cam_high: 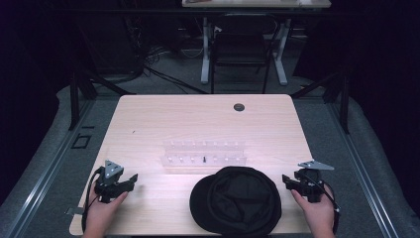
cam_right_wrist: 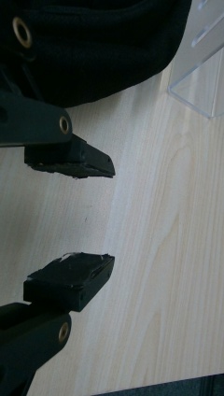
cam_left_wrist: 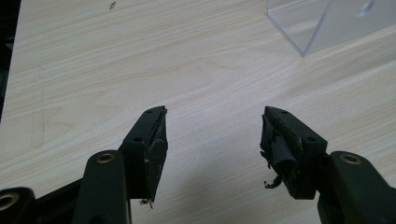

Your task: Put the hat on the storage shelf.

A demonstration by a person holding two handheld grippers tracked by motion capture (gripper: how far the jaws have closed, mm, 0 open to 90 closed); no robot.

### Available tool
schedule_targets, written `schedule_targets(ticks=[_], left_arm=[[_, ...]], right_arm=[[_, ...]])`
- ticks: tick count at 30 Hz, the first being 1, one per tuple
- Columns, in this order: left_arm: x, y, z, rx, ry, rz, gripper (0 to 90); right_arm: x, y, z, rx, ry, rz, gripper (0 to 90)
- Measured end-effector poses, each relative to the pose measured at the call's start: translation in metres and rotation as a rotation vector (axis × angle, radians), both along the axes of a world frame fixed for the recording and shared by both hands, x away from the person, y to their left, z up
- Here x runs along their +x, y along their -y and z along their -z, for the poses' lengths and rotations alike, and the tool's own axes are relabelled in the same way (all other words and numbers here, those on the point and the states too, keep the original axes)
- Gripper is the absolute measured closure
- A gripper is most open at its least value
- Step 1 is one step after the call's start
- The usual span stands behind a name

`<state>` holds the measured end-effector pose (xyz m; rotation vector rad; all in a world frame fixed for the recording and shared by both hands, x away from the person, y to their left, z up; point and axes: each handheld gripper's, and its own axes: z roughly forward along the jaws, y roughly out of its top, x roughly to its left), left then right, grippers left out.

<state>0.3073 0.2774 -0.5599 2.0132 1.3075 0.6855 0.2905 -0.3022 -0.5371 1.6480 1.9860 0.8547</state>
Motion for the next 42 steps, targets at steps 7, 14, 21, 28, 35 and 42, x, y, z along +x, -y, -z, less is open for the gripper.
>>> schedule_targets(ticks=[7,14,21,28,35,42], left_arm=[[-0.003,-0.001,0.001,-0.015,-0.01,0.0,41.2],[-0.005,-0.005,0.0,-0.042,-0.007,-0.008,41.2],[-0.007,-0.003,0.001,-0.037,-0.007,-0.008,41.2],[-0.007,-0.002,0.001,-0.036,-0.011,-0.003,41.2],[-0.008,-0.001,0.001,-0.046,-0.012,-0.005,41.2],[-0.008,0.0,0.003,-0.04,-0.016,-0.008,41.2]], right_arm=[[0.004,0.002,-0.016,0.015,-0.017,-0.006,49.5],[0.003,-0.003,-0.027,0.021,-0.051,-0.031,50.4],[-0.004,-0.002,-0.042,0.022,-0.091,-0.043,51.3],[-0.005,0.002,-0.055,0.036,-0.143,-0.056,50.0],[-0.004,0.008,-0.066,0.056,-0.209,-0.054,49.2],[-0.003,0.001,-0.069,0.056,-0.293,-0.082,50.6]])
